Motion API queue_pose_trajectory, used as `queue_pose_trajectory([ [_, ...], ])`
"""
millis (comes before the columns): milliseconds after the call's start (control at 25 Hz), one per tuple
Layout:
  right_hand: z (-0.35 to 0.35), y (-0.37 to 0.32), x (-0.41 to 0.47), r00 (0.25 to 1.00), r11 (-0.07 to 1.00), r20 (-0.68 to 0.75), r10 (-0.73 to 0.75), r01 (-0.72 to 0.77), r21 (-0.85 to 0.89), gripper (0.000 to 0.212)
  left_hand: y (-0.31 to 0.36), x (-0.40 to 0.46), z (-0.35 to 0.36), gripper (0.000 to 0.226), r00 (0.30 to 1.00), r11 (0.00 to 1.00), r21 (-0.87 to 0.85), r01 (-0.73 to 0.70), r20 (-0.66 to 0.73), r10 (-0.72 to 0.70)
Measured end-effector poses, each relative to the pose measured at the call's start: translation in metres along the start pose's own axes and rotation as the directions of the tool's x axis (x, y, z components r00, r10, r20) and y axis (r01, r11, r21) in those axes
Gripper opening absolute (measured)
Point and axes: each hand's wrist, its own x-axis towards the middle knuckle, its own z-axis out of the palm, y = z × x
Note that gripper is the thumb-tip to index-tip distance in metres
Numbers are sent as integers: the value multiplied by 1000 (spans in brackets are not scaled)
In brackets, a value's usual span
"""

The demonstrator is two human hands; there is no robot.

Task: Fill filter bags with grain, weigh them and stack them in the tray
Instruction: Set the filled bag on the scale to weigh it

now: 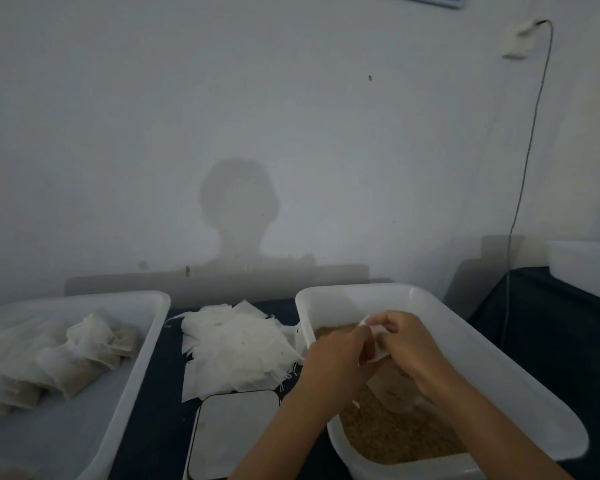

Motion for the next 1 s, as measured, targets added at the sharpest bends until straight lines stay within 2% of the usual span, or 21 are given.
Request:
queue_pose_trajectory([
  [120, -6, 15, -9, 993, 987, -113, 40, -22, 158, 20, 5, 5, 20, 16, 987, 966, -206, 154, 84, -139],
  [200, -9, 25, -17, 992, 974, -89, 88, -67, 215, 26, 8, 4, 31, 17, 961, 913, -307, 270, 148, -234],
  [320, -11, 39, -27, 988, 986, 127, 82, -99, 137, 35, 10, 2, 40, 9, 938, 853, -433, 291, 303, -166],
  [400, -13, 44, -28, 980, 986, 181, 84, -108, 129, 31, 9, -1, 41, 11, 921, 825, -487, 287, 377, -98],
  [440, -14, 47, -27, 974, 974, 200, 103, -140, 180, 30, 8, -2, 41, 11, 916, 803, -516, 298, 392, -87],
  [600, -15, 51, -22, 953, 894, 270, 140, -239, 379, 26, 1, -1, 45, 15, 933, 734, -603, 314, 338, -122],
  [760, -14, 54, -22, 941, 835, 314, 129, -273, 477, 29, 1, -4, 41, 22, 927, 595, -726, 344, 364, -93],
  [920, -15, 55, -21, 938, 819, 319, 133, -285, 497, 30, 4, -4, 39, 27, 925, 590, -726, 353, 364, -105],
  [1000, -14, 56, -21, 939, 838, 308, 154, -289, 462, 29, 4, -3, 39, 28, 924, 612, -700, 369, 348, -159],
])
